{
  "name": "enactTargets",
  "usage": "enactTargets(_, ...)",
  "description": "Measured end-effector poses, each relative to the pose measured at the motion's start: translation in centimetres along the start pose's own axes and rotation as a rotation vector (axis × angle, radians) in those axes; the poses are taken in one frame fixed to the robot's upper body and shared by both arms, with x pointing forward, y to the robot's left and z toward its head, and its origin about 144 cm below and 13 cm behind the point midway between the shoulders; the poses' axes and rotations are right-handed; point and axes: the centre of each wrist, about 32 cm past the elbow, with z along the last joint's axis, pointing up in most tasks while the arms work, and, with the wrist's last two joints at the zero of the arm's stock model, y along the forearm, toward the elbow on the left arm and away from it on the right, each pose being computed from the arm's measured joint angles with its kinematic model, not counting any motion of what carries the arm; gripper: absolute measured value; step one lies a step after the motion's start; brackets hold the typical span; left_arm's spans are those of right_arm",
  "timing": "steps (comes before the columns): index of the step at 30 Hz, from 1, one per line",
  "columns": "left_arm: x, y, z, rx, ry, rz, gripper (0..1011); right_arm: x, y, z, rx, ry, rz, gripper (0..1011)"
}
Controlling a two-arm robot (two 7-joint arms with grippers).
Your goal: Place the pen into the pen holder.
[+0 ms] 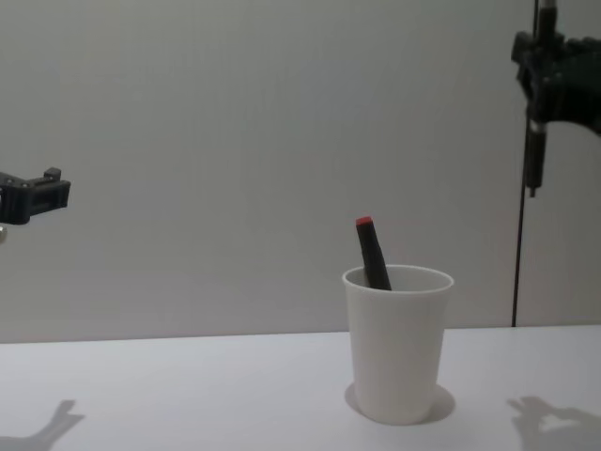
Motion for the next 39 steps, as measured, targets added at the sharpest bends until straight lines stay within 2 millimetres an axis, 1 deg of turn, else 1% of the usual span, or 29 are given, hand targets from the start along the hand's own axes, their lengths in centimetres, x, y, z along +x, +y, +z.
enactTargets(11,0.0,0.0,0.0,0.000,0.000,0.000,1001,-0.9,0.6,-1.0,-0.049,0.009,0.043,143)
enactTargets(18,0.0,0.0,0.0,0.000,0.000,0.000,1001,-1.3,1.4,-1.6,-0.080,0.025,0.086,143)
enactTargets(27,0.0,0.0,0.0,0.000,0.000,0.000,1001,-2.1,2.5,-2.1,-0.096,0.052,0.143,143)
enactTargets(39,0.0,0.0,0.0,0.000,0.000,0.000,1001,-2.8,3.2,-2.6,-0.130,0.084,0.189,143)
